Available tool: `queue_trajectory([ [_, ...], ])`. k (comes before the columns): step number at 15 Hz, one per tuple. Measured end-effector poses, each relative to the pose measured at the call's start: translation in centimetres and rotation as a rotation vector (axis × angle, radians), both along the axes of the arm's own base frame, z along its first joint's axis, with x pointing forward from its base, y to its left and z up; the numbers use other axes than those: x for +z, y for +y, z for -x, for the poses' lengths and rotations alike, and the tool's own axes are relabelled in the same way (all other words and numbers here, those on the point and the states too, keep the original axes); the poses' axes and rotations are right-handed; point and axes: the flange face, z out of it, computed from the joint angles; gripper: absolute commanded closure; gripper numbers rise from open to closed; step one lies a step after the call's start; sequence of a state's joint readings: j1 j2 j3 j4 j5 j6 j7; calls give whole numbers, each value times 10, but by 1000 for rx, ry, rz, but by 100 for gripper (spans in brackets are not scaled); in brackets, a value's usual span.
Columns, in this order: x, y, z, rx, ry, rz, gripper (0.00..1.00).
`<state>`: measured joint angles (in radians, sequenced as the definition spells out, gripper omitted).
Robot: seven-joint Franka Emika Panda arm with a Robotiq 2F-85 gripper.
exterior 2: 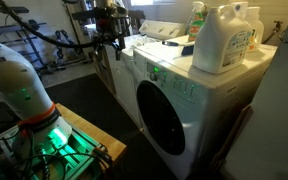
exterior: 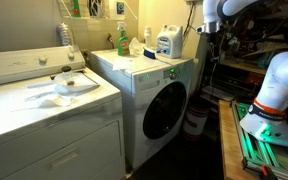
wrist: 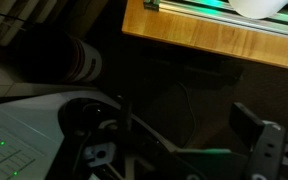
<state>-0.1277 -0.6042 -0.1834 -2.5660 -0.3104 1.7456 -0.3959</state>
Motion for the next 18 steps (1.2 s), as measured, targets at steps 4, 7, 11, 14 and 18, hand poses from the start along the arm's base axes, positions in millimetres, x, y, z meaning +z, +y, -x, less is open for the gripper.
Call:
queue_trajectory([
  [4,-19,27,-10,-21,16,-79,0],
  [7,-41,37,-23,-121,-39,-71,32],
  [11,-74,44,-42,-285,-182,-17,65],
  [14,-94,53,-54,-355,-341,17,88],
  [18,-105,57,-71,-385,-527,74,93],
])
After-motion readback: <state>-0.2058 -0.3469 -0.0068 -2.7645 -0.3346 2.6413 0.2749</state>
